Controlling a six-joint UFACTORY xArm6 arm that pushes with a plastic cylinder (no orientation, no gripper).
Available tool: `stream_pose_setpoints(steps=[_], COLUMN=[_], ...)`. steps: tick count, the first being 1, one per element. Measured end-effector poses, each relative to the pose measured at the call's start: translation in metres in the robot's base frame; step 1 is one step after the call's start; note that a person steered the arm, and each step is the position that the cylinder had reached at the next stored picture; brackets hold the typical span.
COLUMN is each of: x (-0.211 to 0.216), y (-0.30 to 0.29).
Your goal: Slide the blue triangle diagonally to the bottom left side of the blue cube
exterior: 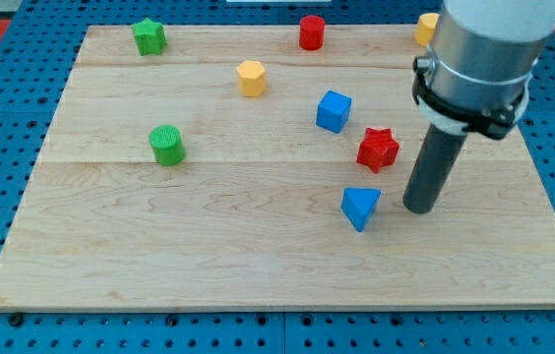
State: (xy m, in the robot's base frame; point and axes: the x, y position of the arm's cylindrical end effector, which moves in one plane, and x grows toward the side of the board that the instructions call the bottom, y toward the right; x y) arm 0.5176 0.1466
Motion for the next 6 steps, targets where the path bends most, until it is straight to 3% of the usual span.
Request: stream_pose_setpoints(steps=[4,6], x=[0.004,0.001], y=[-0.217,-0.253])
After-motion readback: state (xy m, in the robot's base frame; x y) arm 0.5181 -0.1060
